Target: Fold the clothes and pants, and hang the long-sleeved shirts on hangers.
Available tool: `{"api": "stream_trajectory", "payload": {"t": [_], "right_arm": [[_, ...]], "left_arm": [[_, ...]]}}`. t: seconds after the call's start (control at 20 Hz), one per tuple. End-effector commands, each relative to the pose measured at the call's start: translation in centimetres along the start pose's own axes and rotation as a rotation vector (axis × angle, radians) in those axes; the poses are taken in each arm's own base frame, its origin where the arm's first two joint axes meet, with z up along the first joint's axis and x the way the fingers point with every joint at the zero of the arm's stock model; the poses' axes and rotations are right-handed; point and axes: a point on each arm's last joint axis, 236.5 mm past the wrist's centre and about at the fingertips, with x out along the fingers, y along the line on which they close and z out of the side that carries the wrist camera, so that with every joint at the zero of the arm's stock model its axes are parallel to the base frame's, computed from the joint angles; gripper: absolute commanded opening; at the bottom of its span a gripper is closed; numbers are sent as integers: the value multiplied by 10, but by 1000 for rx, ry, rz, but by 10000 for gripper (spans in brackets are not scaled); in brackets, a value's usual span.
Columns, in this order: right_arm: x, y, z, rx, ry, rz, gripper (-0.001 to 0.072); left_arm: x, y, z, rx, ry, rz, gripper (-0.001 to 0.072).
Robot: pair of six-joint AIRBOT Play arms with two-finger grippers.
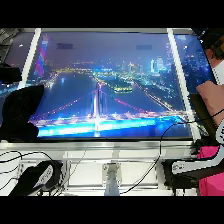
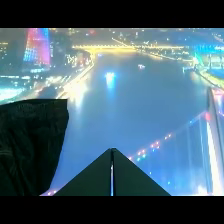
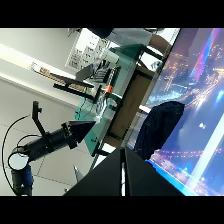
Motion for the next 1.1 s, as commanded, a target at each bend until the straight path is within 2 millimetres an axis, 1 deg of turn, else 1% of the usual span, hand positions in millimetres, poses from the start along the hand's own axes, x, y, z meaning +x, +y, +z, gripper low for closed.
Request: {"api": "stream_trajectory", "payload": {"t": [0.0,0.05,0.15,0.25,0.35,0.45,0.5,0.6,0.7,0.75,0.85,0.9,1.05], "right_arm": [[0,0,0,0,1,0,21],[0,0,0,0,1,0,21],[0,0,0,0,1,1,21],[0,0,0,0,1,0,21],[0,0,0,0,1,0,21],[0,0,0,0,1,0,21],[0,0,0,0,1,0,21],[0,0,0,0,1,0,21],[0,0,0,0,1,0,21],[0,0,0,0,1,0,21],[0,0,0,0,1,0,21],[0,0,0,0,1,0,21],[0,0,0,0,1,0,21]], "left_arm": [[1,1,-1,5,5,3,17],[3,7,-4,31,18,30,16],[8,34,-18,52,65,136,16],[13,58,-36,-22,108,191,16],[22,81,-62,-82,172,234,15],[32,99,-99,-136,260,268,16],[38,103,-119,-154,311,273,16],[49,101,-155,-137,408,260,16],[57,98,-182,-96,479,243,31],[58,103,-193,-80,513,264,49],[59,119,-210,-61,574,320,364],[58,128,-215,-82,593,360,419],[62,142,-228,-146,634,395,420]]}}
